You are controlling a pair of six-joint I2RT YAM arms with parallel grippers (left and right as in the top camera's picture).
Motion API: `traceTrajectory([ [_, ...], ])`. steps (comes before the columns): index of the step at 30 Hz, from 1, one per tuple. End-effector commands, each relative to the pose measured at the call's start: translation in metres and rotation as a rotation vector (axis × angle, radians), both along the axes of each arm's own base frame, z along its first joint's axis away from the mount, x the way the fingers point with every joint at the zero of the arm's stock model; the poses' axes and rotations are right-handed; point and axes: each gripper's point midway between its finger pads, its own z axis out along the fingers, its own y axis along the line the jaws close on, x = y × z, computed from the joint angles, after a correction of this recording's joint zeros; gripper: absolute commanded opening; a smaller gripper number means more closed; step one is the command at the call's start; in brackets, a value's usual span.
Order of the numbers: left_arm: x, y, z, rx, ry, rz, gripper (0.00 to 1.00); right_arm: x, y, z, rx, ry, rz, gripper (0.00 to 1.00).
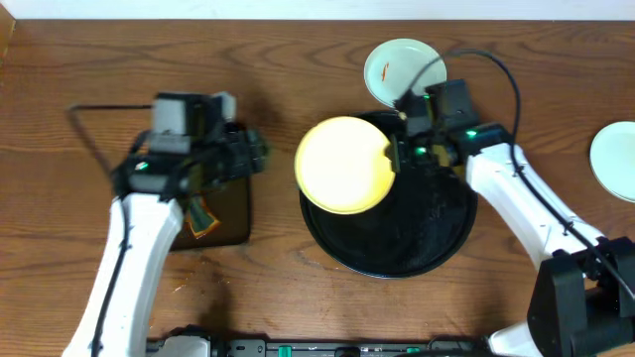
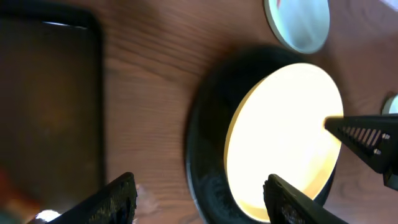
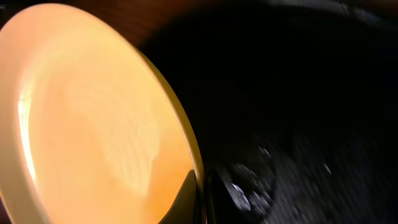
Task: Clean dirty plates on tray and stack at the side
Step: 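Lift the yellow plate and tilt it over the round tray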
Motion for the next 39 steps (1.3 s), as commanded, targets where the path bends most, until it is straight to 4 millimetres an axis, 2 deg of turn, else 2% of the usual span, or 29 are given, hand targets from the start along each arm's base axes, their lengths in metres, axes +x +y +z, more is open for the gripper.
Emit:
traceTrajectory([
  [1,-0.005,0.021,0.015,0.029,-0.046,0.024,0.67,0.009,0.020,0.023,-0.016,-0.080,-0.009,0.01],
  [5,-0.013,0.035,0.018,0.044,-0.038,0.054,0.67,0.010,0.027,0.025,-0.013,-0.088,-0.021,0.01],
  [14,-0.016,0.043,0.013,0.073,-0.018,0.074,0.67,0.010,0.014,0.022,-0.019,-0.068,-0.020,0.01],
  [16,-0.016,0.044,0.013,0.081,-0.019,0.076,0.67,0.018,0.002,0.020,-0.109,-0.121,-0.024,0.01],
  [17,-0.016,0.044,0.013,0.081,-0.018,0.076,0.67,0.025,-0.015,0.017,-0.199,-0.151,-0.074,0.01],
  [18,-0.016,0.044,0.013,0.081,-0.018,0.076,0.67,0.027,-0.020,0.018,-0.231,-0.166,-0.081,0.01],
  [22,-0.017,0.044,0.013,0.085,-0.018,0.070,0.67,0.028,-0.029,0.018,-0.294,-0.186,-0.075,0.01],
  [26,-0.017,0.045,0.012,0.086,-0.019,0.071,0.68,0.024,-0.048,0.016,-0.386,-0.178,-0.117,0.01],
  [34,-0.016,0.049,0.011,0.109,-0.016,0.085,0.68,0.007,-0.059,0.015,-0.506,-0.151,-0.121,0.01],
  [39,-0.017,0.049,0.009,0.110,-0.012,0.085,0.68,0.004,-0.064,0.021,-0.620,-0.195,-0.140,0.01],
])
